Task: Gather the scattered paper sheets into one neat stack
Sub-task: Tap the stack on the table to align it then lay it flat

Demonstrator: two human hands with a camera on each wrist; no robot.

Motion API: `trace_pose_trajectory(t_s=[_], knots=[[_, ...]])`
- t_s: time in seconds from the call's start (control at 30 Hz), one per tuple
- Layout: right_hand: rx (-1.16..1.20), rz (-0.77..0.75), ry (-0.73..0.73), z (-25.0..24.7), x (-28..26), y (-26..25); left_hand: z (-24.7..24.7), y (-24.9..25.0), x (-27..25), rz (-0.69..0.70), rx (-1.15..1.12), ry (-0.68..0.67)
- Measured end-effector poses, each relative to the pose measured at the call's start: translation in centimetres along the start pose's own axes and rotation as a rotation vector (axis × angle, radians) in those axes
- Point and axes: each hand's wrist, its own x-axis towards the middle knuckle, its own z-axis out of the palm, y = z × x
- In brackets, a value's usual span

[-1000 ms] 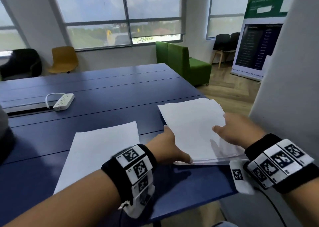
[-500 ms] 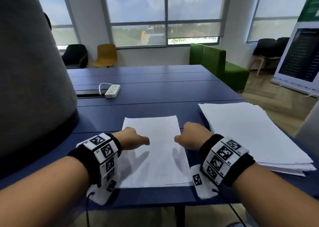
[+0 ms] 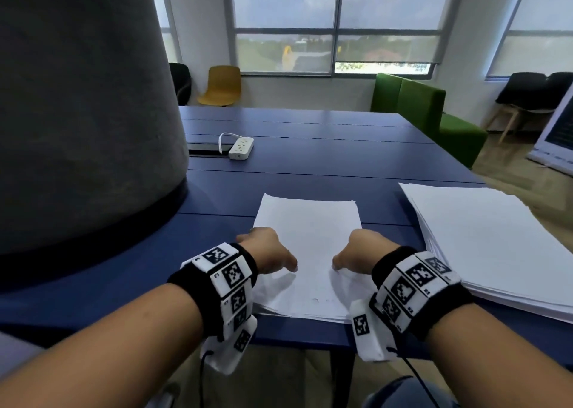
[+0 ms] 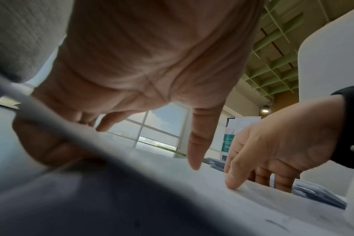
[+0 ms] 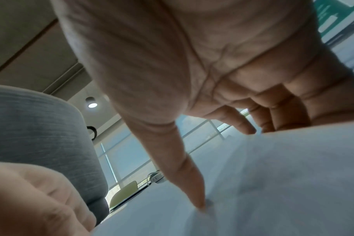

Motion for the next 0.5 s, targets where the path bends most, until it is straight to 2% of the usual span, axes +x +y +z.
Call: trace_pose_trajectory(t_s=[0.07, 0.2, 0.4, 0.5], knots=[[0.001, 0.028, -0.030, 0.1, -0.1, 0.1, 0.1, -0.1, -0.3, 0.008, 0.009, -0.003], [-0.039, 0.094, 0.025, 0.2, -0.2, 0.2, 0.3, 0.1, -0.9, -0.023, 0.056, 0.014], [0.029, 0.052, 0.020, -0.2, -0.9, 1.2, 1.0, 0.1, -0.5, -0.032, -0.468, 0.051], [0.136, 0.048, 0.015, 0.2, -0.8, 2.4, 1.0, 0.3, -0.7, -0.029, -0.685, -0.025]])
